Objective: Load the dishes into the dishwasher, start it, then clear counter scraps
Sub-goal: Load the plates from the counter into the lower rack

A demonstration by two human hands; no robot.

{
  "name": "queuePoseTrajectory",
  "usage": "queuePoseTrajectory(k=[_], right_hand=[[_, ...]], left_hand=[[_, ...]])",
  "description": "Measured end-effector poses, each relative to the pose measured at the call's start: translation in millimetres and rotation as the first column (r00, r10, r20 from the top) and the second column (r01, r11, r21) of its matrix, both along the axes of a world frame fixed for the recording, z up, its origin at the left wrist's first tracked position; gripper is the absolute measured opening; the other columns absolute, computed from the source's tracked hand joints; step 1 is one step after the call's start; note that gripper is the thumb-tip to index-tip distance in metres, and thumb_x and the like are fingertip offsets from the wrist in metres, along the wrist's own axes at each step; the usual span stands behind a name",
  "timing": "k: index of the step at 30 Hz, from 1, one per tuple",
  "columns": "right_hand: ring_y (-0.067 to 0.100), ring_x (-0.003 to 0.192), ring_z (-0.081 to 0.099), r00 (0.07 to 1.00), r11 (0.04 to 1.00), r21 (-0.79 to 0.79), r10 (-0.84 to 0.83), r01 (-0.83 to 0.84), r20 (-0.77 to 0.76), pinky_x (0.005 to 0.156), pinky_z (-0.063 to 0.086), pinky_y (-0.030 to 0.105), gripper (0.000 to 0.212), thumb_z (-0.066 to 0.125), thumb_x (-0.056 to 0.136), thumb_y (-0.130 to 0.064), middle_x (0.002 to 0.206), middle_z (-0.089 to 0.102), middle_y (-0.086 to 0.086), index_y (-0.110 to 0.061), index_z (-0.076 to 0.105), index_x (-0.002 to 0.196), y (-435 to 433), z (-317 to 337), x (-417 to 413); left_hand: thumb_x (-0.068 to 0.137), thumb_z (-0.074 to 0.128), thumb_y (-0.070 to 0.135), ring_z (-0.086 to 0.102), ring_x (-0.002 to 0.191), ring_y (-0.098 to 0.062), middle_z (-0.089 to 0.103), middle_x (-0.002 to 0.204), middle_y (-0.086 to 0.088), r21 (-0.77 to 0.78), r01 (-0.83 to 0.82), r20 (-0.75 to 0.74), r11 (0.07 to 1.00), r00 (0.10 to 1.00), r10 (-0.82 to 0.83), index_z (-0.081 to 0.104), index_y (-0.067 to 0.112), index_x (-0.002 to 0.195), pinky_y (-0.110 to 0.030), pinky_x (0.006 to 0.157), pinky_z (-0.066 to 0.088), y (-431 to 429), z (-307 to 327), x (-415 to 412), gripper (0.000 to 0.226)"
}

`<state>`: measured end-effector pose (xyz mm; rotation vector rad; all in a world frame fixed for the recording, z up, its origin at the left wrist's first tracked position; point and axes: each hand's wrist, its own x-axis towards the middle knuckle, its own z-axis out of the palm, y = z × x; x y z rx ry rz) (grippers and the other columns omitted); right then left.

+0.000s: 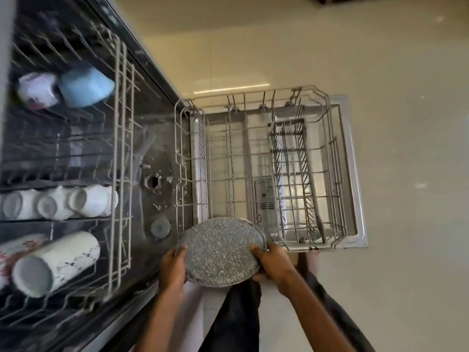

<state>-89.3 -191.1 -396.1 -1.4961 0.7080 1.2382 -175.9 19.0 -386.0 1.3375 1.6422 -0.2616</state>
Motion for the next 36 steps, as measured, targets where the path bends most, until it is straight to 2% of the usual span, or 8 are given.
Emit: queuePoseTrajectory(k=[4, 10, 16, 20, 23, 28, 33, 36], right_hand=[[0.024, 0.079, 0.071, 1.0, 1.0, -0.018, 0.022, -0.022, -0.018, 0.05, 0.058, 0.031, 0.024, 0.059, 0.099, -0.024, 0.106, 0.067, 0.016, -0.007, 0.059, 0.116, 15.4, -21.9, 0.2], [0.023, 0.074, 0.07, 0.999, 0.999, -0.035, 0.03, -0.031, -0.025, 0.047, 0.057, 0.027, 0.024, 0.059, 0.099, -0.022, 0.107, 0.067, 0.018, -0.003, 0.059, 0.114, 23.8, -39.8, 5.8], [0.016, 0.048, 0.058, 0.96, 0.961, -0.133, 0.258, -0.243, 0.106, 0.049, 0.05, 0.027, 0.026, 0.055, 0.1, -0.034, 0.07, 0.067, 0.009, -0.012, 0.06, 0.087, 25.1, -52.7, 17.5], [0.022, 0.074, 0.067, 0.848, 0.855, -0.275, 0.496, -0.439, 0.189, 0.075, 0.056, 0.034, 0.039, 0.053, 0.097, -0.046, 0.089, 0.073, 0.01, -0.01, 0.067, 0.103, 26.0, -64.9, 22.4], [0.029, 0.099, 0.066, 0.757, 0.76, -0.392, 0.621, -0.518, 0.202, 0.082, 0.047, 0.032, 0.046, 0.051, 0.098, -0.048, 0.11, 0.07, 0.011, -0.01, 0.064, 0.12, 25.8, -63.1, 27.2], [0.023, 0.086, 0.059, 0.718, 0.728, -0.448, 0.656, -0.519, 0.234, 0.08, 0.045, 0.031, 0.04, 0.054, 0.098, -0.045, 0.108, 0.071, 0.01, -0.012, 0.066, 0.119, 30.3, -61.0, 34.5], [0.012, 0.066, 0.057, 0.772, 0.784, -0.435, 0.58, -0.443, 0.259, 0.064, 0.039, 0.024, 0.035, 0.058, 0.097, -0.043, 0.08, 0.068, 0.0, -0.013, 0.075, 0.096, 31.3, -65.0, 34.7], [0.011, 0.068, 0.06, 0.796, 0.815, -0.408, 0.54, -0.412, 0.274, 0.065, 0.04, 0.024, 0.029, 0.064, 0.094, -0.04, 0.074, 0.064, -0.004, -0.014, 0.076, 0.091, 31.0, -68.4, 31.5]], left_hand=[[0.096, 0.061, 0.015, 0.063, 0.093, -0.029, 0.068, 0.095, -0.014, 0.068, 0.027, 0.014, 0.997, 1.0, -0.028, 0.068, 0.011, 0.094, -0.043, 0.085, 0.049, 12.1, -18.6, 16.9, 0.008], [0.096, 0.06, 0.015, 0.061, 0.092, -0.027, 0.068, 0.097, -0.015, 0.021, 0.012, -0.046, 1.0, 0.999, -0.011, 0.068, 0.012, 0.089, -0.04, 0.084, 0.048, 20.5, -48.6, 26.5, 0.01], [0.095, 0.061, 0.013, 0.063, 0.094, -0.029, 0.067, 0.096, -0.014, -0.016, -0.032, -0.053, 0.999, 0.998, 0.031, 0.064, 0.014, 0.083, -0.048, 0.091, 0.052, 27.3, -68.5, 35.2, 0.013], [0.095, 0.06, 0.009, 0.062, 0.089, -0.026, 0.066, 0.086, -0.01, 0.025, 0.039, -0.05, 0.999, 0.998, -0.038, 0.067, 0.011, 0.085, -0.042, 0.086, 0.052, 33.7, -74.4, 36.4, 0.013], [0.096, 0.059, 0.009, 0.063, 0.091, -0.027, 0.067, 0.085, -0.008, 0.02, 0.07, -0.055, 0.997, 0.996, -0.069, 0.066, 0.015, 0.08, -0.044, 0.088, 0.052, 38.5, -77.2, 35.6, 0.018], [0.097, 0.061, 0.022, 0.061, 0.086, -0.028, 0.063, 0.082, -0.009, 0.056, 0.063, -0.053, 0.996, 0.997, -0.06, 0.062, 0.015, 0.077, -0.042, 0.083, 0.053, 39.8, -77.6, 35.2, 0.021], [0.101, 0.055, 0.022, 0.053, 0.061, -0.022, 0.061, 0.086, -0.009, 0.013, 0.032, -0.045, 0.999, 0.998, -0.031, 0.058, 0.011, 0.091, -0.024, 0.041, 0.041, 35.2, -78.0, 26.8, 0.016], [0.102, 0.053, 0.023, 0.052, 0.065, -0.02, 0.059, 0.085, -0.007, 0.025, -0.009, -0.046, 1.0, 0.999, 0.01, 0.057, 0.01, 0.092, -0.023, 0.042, 0.039, 34.6, -80.4, 29.8, 0.017]])
